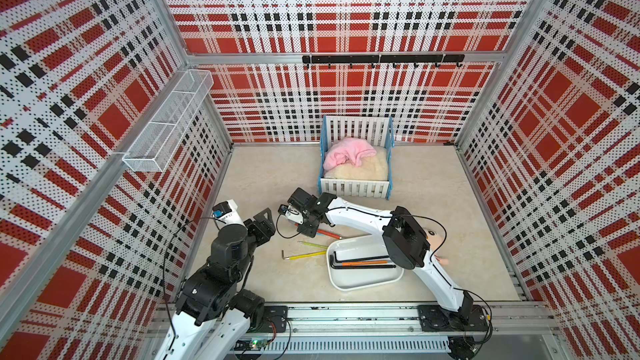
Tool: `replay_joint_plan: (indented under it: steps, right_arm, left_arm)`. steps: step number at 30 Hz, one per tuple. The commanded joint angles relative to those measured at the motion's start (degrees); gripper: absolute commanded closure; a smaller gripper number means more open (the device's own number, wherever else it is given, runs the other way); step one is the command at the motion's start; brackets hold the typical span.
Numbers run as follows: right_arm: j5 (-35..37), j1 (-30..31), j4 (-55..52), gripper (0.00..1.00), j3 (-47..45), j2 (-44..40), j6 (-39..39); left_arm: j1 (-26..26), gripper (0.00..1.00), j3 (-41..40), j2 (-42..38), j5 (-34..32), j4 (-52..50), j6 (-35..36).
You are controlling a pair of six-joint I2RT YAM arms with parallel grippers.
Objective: Put the hex key on the desktop into the storage box
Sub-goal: Pick up the Allen key from the center of the board.
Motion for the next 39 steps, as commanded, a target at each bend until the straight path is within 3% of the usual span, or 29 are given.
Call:
replay_joint_plan:
  steps: [1,12,23,30,39]
  right_arm:
    - [1.9,-0.5,0.1,1.0,3.3,-2.0,-0.1]
    - [6.2,-1.7,-1.2,1.0,6.8,-3.0,0.6]
    - [8.3,-4.6,0.0,1.0,2.4,-12.9,0.9]
    - [6.1,-6.8,4.2,1.0,-12.2,-26.4,1.5]
    - [0.4,-7.0,7.8,1.0,-34.7,-47.2,-3.2]
  left_arm:
    - [0.1,0.24,0.7,0.2,-0.5,0.1,0.1]
    - [0.3,0.24,0.6,0.1,-0.5,0.2,0.1]
    - [0.3,0.24,0.5,0.8,-0.1,0.4,0.3]
    - [0.3,0.24,0.6,0.8,0.6,0.5,1.2]
    - [0.2,0.24,0.2,1.8,1.3,1.0,1.6]
